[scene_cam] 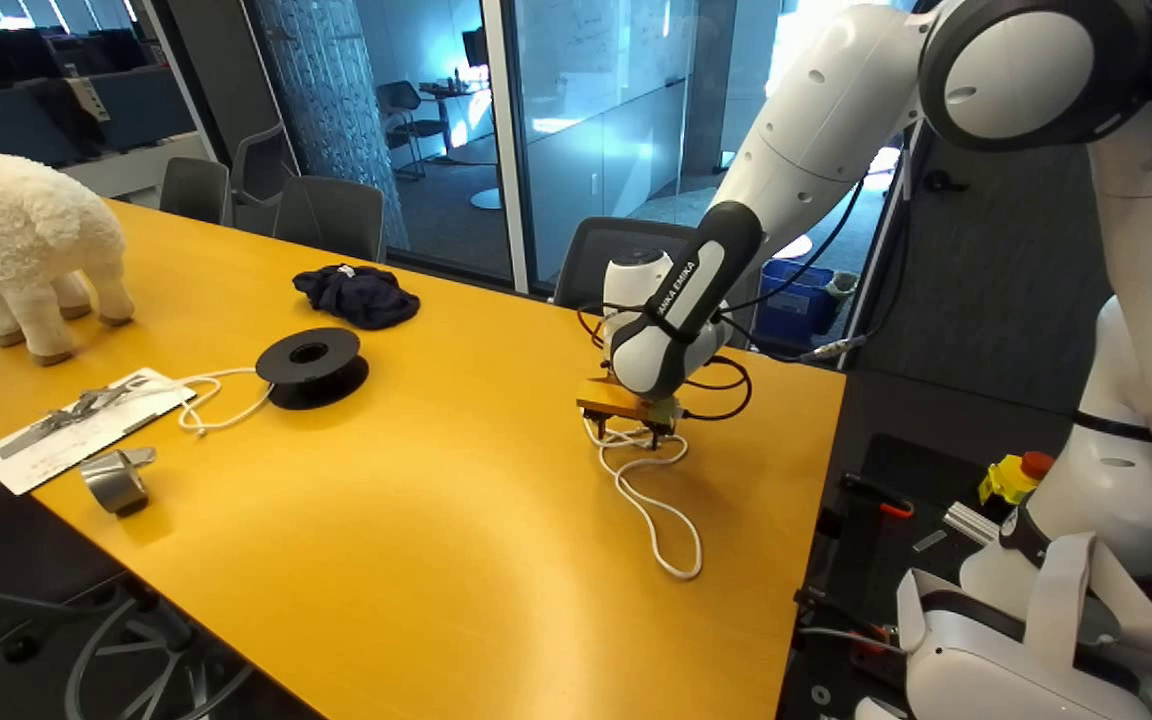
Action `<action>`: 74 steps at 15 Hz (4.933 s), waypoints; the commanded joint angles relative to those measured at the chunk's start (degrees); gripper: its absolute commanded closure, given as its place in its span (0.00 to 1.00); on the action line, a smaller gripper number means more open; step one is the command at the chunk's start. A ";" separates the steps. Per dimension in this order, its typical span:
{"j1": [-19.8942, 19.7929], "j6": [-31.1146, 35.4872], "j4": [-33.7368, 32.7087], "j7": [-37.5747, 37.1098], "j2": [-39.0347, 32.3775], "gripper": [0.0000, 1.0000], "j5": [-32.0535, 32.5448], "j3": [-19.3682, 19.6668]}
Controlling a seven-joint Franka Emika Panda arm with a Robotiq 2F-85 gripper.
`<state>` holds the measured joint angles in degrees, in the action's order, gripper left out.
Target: Move the rope to the right
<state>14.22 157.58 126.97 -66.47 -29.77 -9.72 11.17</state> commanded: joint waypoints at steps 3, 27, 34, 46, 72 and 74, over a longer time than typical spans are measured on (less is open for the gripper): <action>0.10 -4.88 -4.25 -4.53 -3.11 0.00 3.53 0.69; -4.84 -4.61 0.61 -4.15 1.70 0.00 6.43 -4.47; -4.66 -4.58 0.86 -4.86 2.45 0.00 7.85 -3.03; -3.99 -3.50 -0.18 -5.65 0.84 0.00 8.79 -2.06; -4.35 -5.61 -0.74 -2.60 0.43 0.95 9.41 -1.90; -4.67 -6.14 0.00 -1.67 2.30 0.93 9.70 -1.67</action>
<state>9.79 152.34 126.18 -69.78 -29.53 -1.20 8.88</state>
